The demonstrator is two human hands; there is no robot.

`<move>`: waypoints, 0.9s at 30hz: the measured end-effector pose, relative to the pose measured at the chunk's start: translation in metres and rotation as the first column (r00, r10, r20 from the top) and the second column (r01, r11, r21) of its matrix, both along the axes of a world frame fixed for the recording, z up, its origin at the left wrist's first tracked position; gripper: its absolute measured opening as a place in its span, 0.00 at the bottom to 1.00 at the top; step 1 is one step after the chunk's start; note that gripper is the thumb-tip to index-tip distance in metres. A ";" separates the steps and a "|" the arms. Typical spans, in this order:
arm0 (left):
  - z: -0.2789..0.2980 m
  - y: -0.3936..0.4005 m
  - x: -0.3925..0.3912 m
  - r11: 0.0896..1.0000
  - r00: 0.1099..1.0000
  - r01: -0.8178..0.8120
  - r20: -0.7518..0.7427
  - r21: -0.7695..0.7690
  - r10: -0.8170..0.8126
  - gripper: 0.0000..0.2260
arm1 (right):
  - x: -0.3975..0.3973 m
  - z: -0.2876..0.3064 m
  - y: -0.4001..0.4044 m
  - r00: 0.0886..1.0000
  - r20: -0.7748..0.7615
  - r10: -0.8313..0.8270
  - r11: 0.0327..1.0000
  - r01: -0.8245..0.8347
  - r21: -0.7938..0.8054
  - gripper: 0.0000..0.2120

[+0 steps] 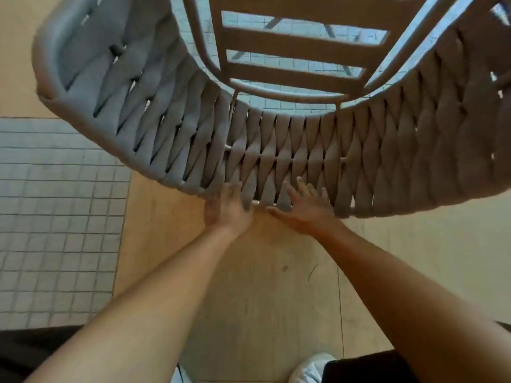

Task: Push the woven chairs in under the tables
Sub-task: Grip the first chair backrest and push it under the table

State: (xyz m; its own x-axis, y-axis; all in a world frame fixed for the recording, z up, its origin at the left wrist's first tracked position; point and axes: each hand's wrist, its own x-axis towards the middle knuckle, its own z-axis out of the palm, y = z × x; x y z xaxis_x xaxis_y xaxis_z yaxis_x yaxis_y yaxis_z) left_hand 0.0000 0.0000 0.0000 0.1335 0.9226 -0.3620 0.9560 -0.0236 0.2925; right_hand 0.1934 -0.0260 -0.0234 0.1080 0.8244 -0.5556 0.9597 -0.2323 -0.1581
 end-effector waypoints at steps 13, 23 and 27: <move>-0.075 0.028 0.035 0.155 -0.068 -0.799 0.344 -0.581 0.937 0.41 | -0.043 -0.059 -0.070 0.964 -0.073 -0.254 0.923 0.264 0.279 0.43; -0.085 0.026 0.032 0.183 -0.108 -0.801 0.438 -0.570 0.892 0.40 | -0.064 -0.053 -0.053 -0.198 -0.717 -0.668 -0.006 0.965 -0.261 0.41; -0.089 0.024 0.026 0.221 -0.063 -0.798 0.442 -0.560 0.895 0.37 | -0.059 -0.053 -0.027 -0.404 -0.759 -0.511 -0.079 0.901 -0.426 0.44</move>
